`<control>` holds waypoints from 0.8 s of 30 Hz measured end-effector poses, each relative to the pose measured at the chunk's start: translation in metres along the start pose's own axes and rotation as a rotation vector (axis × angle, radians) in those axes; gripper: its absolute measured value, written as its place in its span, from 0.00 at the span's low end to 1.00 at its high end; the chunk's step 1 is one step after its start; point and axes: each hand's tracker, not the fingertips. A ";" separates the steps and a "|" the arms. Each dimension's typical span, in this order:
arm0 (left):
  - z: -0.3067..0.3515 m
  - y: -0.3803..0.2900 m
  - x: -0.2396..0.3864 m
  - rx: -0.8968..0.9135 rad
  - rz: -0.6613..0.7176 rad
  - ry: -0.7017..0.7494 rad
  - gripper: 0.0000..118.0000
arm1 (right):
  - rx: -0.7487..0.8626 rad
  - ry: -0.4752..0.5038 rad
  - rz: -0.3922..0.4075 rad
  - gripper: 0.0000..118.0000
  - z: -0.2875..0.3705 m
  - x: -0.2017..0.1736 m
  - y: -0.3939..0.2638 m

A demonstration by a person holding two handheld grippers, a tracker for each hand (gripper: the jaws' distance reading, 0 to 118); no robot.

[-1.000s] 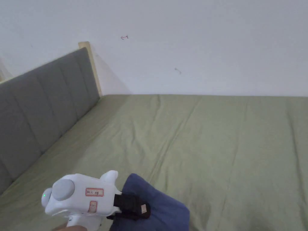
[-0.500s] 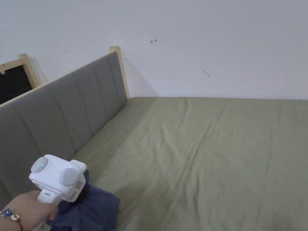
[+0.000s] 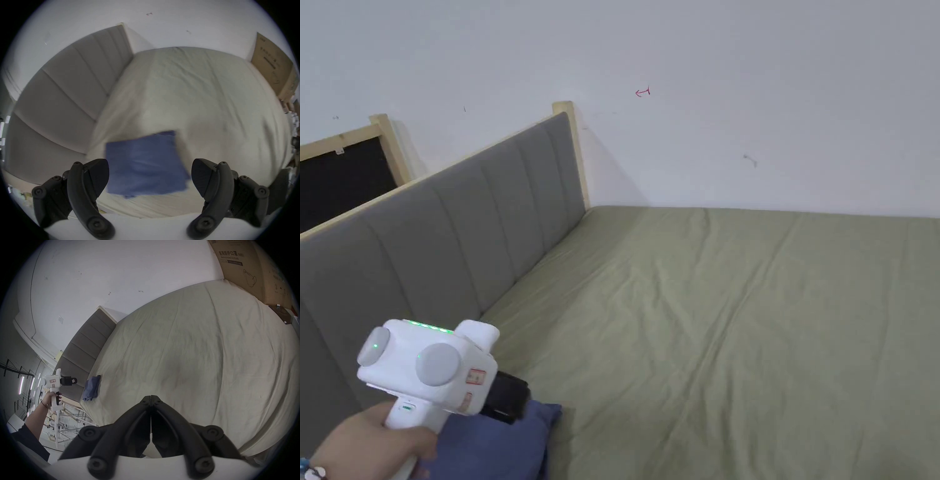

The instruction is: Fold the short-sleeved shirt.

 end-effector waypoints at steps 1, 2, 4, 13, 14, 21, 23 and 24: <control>0.000 -0.005 0.014 -0.027 0.009 -0.080 0.69 | 0.000 -0.001 0.000 0.00 0.000 0.000 0.001; 0.001 -0.008 0.027 -0.019 0.009 -0.124 0.34 | 0.000 -0.003 -0.001 0.00 0.001 -0.001 0.001; 0.004 -0.018 0.062 0.013 0.006 -0.198 0.01 | -0.001 -0.008 0.003 0.00 0.004 -0.002 0.002; 0.058 -0.028 0.228 0.370 0.036 -0.473 0.01 | -0.008 -0.102 0.052 0.00 0.022 -0.003 0.004; 0.068 -0.024 0.242 0.423 0.043 -0.462 0.01 | 0.003 -0.111 0.055 0.00 0.028 -0.006 0.005; 0.140 -0.015 0.313 0.695 0.099 -0.444 0.01 | 0.329 -0.203 0.220 0.00 0.089 -0.029 0.025; 0.156 -0.012 0.329 0.765 0.062 -0.381 0.01 | 0.468 -0.193 0.233 0.00 0.103 -0.035 0.031; 0.164 -0.013 0.336 0.806 0.046 -0.362 0.01 | 0.535 -0.177 0.236 0.00 0.109 -0.035 0.034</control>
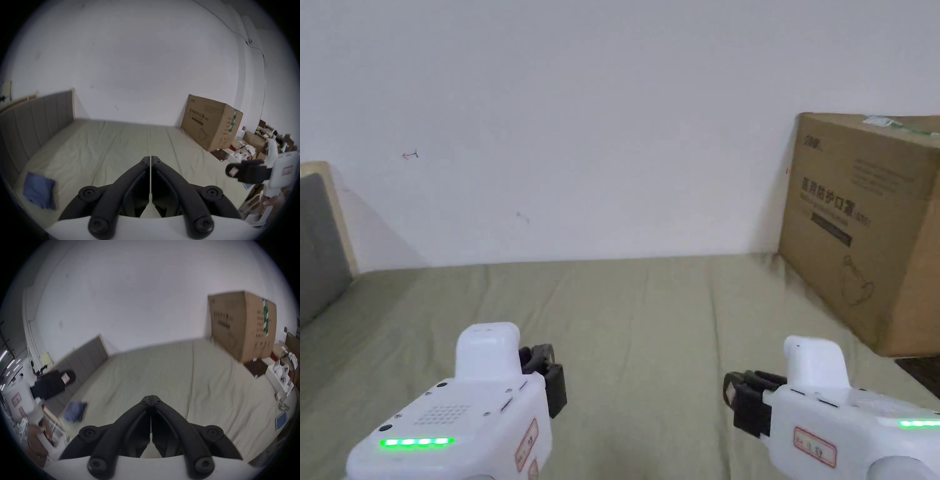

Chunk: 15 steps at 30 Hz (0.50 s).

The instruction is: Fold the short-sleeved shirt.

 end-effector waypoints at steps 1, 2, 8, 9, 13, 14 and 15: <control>0.003 0.002 0.008 0.039 -0.024 0.005 0.01 | 0.053 -0.016 -0.003 0.00 0.002 0.002 0.004; 0.005 0.004 0.013 0.077 -0.049 0.016 0.01 | 0.106 -0.045 0.005 0.00 0.003 0.003 0.007; 0.032 0.001 0.030 0.189 -0.062 0.107 0.01 | 0.378 -0.195 0.104 0.00 0.029 0.007 -0.004; 0.039 -0.001 0.033 0.208 -0.076 0.136 0.01 | 0.415 -0.200 0.110 0.00 0.037 0.008 -0.009; 0.056 -0.011 0.038 0.279 -0.175 0.212 0.01 | 0.440 -0.228 0.153 0.00 0.057 0.009 -0.024; 0.057 -0.011 0.038 0.273 -0.162 0.218 0.01 | 0.434 -0.239 0.180 0.00 0.057 0.010 -0.026; 0.057 -0.012 0.039 0.260 -0.128 0.244 0.01 | 0.432 -0.261 0.198 0.00 0.056 0.008 -0.028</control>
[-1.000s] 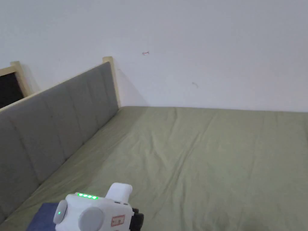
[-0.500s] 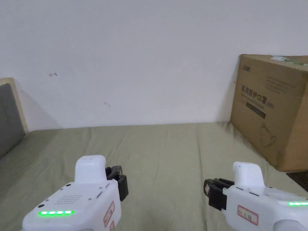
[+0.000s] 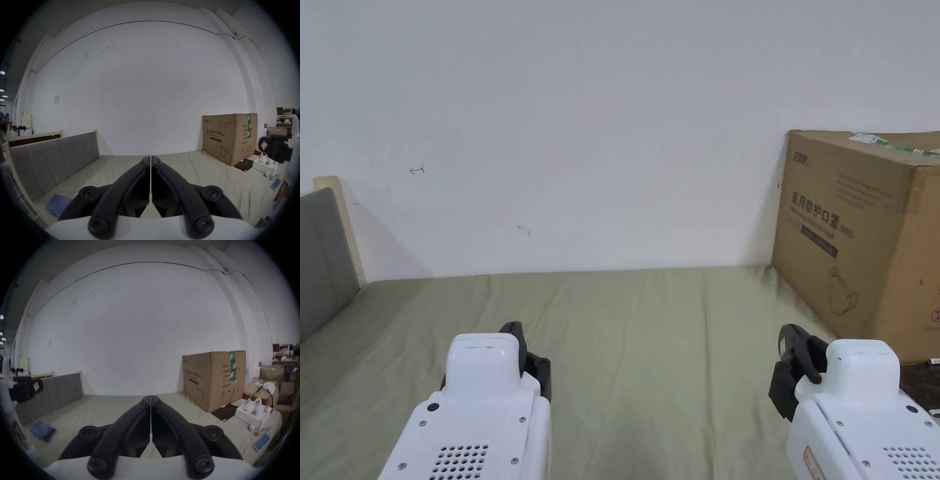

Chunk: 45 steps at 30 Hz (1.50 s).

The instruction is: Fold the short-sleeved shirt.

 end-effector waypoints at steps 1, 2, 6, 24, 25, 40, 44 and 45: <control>-0.002 -0.001 0.000 -0.016 0.044 -0.001 0.01 | 0.002 -0.028 0.002 0.00 0.000 -0.002 -0.002; -0.004 -0.002 0.000 -0.029 0.070 -0.017 0.01 | -0.003 -0.038 -0.003 0.00 -0.001 -0.002 -0.003; -0.008 -0.004 0.002 -0.052 0.051 -0.023 0.20 | -0.044 -0.091 -0.064 0.23 -0.006 0.000 0.000; -0.003 0.001 -0.005 -0.042 0.015 -0.040 1.00 | -0.095 -0.063 -0.013 1.00 -0.010 -0.013 0.008; -0.003 0.002 -0.005 -0.041 0.016 -0.042 1.00 | -0.091 -0.062 -0.020 1.00 -0.010 -0.012 0.008; -0.013 0.002 -0.013 -0.093 0.032 -0.045 1.00 | -0.054 -0.015 0.025 1.00 -0.007 -0.024 0.008; -0.017 0.002 -0.014 -0.114 0.026 -0.066 1.00 | -0.061 -0.015 0.023 1.00 -0.009 -0.025 0.007; -0.017 0.002 -0.015 -0.116 0.034 -0.077 1.00 | -0.062 -0.015 0.024 1.00 -0.009 -0.026 0.007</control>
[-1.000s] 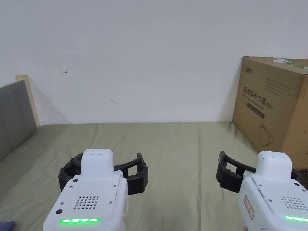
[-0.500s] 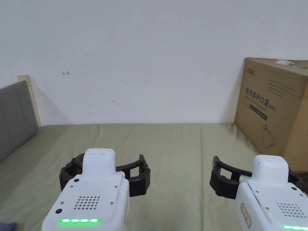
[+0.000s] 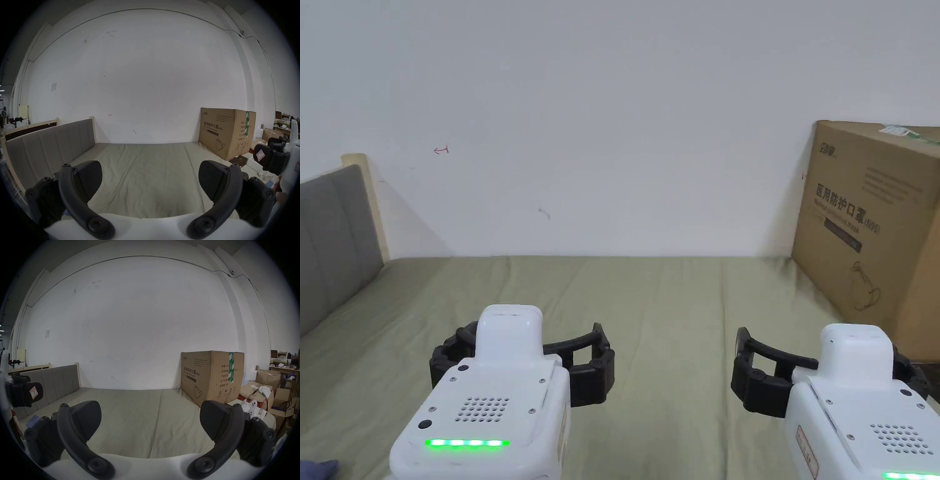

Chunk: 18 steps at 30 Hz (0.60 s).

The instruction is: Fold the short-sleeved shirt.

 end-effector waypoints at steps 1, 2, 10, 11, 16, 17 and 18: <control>0.000 0.000 -0.001 -0.003 0.008 -0.016 1.00 | -0.001 0.000 0.001 1.00 0.000 -0.001 0.000; 0.000 -0.001 -0.001 -0.003 0.012 -0.027 1.00 | -0.004 0.002 0.000 1.00 -0.001 -0.001 0.000; 0.004 0.004 0.000 0.007 0.042 -0.046 1.00 | -0.017 0.005 -0.004 1.00 -0.002 -0.003 -0.002; 0.005 0.006 0.000 0.007 0.044 -0.038 1.00 | -0.019 0.006 -0.005 1.00 -0.002 -0.003 -0.002; 0.007 0.007 0.002 0.009 0.030 -0.022 1.00 | -0.026 0.007 -0.007 1.00 -0.001 -0.002 -0.003; 0.007 0.007 0.003 0.005 0.026 -0.012 1.00 | -0.028 0.007 -0.008 1.00 -0.001 -0.002 -0.004; 0.007 0.006 0.004 0.006 0.024 -0.008 1.00 | -0.030 0.008 -0.011 1.00 -0.001 -0.002 -0.004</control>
